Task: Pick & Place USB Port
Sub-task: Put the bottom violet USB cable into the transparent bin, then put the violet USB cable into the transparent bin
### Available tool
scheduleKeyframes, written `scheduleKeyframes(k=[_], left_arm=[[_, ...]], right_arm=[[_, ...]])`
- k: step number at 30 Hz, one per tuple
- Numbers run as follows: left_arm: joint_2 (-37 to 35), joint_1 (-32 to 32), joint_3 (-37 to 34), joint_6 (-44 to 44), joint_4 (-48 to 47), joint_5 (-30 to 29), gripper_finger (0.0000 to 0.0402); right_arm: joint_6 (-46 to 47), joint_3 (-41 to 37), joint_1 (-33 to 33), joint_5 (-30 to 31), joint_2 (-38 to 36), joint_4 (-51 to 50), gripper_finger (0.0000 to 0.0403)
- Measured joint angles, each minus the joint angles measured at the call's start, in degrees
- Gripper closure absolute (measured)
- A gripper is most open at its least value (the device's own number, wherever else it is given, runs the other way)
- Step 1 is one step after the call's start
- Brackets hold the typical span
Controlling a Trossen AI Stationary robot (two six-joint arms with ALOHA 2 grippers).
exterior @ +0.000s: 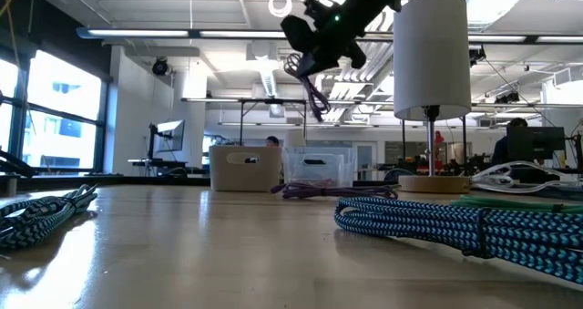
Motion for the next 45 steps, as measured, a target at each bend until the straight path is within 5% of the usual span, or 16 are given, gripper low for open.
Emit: scheduleKeyframes(k=[13,18,28,31,39,45], left_arm=[[0.46,0.0,0.0,-0.68,-0.75,0.18,0.0273],[0.46,0.0,0.0,-0.68,-1.27,0.17,0.0273],[0.46,-0.02,-0.02,-0.7,-2.1,1.36,0.0273],[0.46,-0.02,-0.02,-0.68,-4.0,1.36,0.0273],[0.46,-0.02,-0.02,-0.74,-11.19,1.34,0.0273],[0.46,-0.01,-0.02,-1.98,-15.98,4.25,0.0273]], right_arm=[[2.61,-0.11,-4.99,1.11,0.13,-3.74,0.0395],[3.95,-0.11,-7.23,-4.0,2.0,-3.5,0.0392],[3.61,-0.2,-8.1,-7.87,4.21,-1.54,0.0252],[3.04,-0.2,-8.0,-11.69,3.2,-0.32,0.0213],[-4.4,-0.13,-4.31,-36.33,-4.06,-1.7,0.0173],[-14.49,-0.09,3.86,-36.76,-10.77,-16.12,0.0172]])
